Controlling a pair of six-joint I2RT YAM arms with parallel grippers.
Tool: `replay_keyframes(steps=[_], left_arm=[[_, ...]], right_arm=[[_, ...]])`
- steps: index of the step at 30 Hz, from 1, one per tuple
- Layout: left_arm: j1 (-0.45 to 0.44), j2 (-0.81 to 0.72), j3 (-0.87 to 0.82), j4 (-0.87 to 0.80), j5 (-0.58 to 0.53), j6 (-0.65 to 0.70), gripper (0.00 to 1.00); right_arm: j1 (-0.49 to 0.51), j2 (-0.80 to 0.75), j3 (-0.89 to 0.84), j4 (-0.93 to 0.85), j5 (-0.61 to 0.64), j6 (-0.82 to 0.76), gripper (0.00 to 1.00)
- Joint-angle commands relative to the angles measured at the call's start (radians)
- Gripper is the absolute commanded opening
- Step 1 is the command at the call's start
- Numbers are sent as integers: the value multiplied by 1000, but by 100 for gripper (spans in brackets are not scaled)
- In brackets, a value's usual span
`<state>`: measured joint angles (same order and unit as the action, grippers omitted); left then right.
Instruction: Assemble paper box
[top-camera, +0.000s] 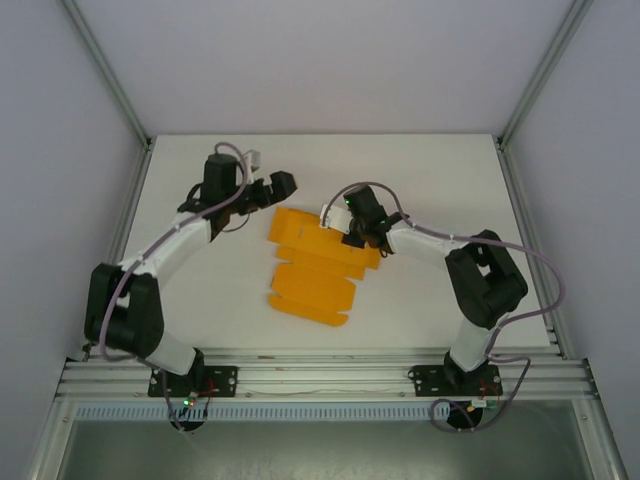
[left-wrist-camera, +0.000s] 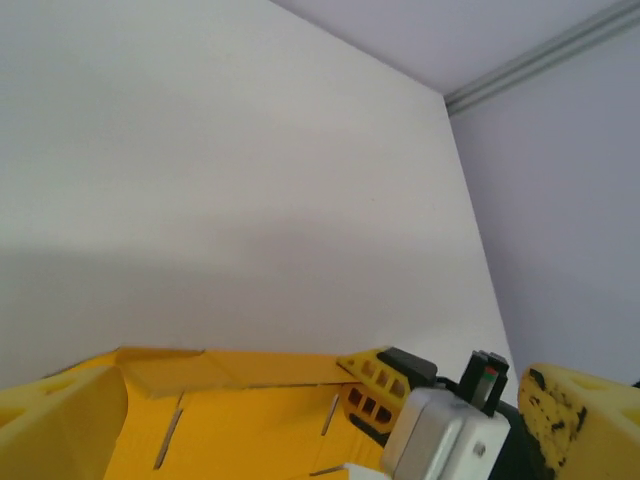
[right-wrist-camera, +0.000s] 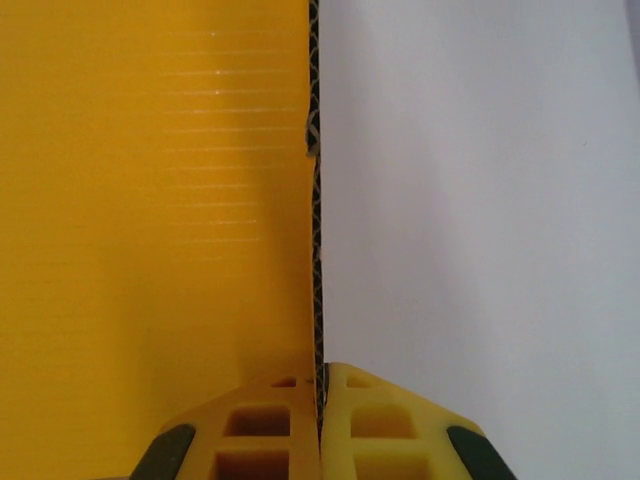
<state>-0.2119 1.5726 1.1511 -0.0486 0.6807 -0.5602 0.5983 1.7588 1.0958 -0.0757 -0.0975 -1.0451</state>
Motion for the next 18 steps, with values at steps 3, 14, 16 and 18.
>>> replay_keyframes(steps=[3,14,16,18], left_arm=[[-46,183,221,-222,25,141,99],[-78,314,282,-313,33,143,69],[-88,308,265,-301,44,140,64],[-98,295,234,-250,74,113,62]], right_arm=[[3,-19,-21,76,55,-17,0],[4,-37,-26,100,83,23,0],[3,-38,-23,102,86,32,0],[3,-39,-26,105,78,38,0]])
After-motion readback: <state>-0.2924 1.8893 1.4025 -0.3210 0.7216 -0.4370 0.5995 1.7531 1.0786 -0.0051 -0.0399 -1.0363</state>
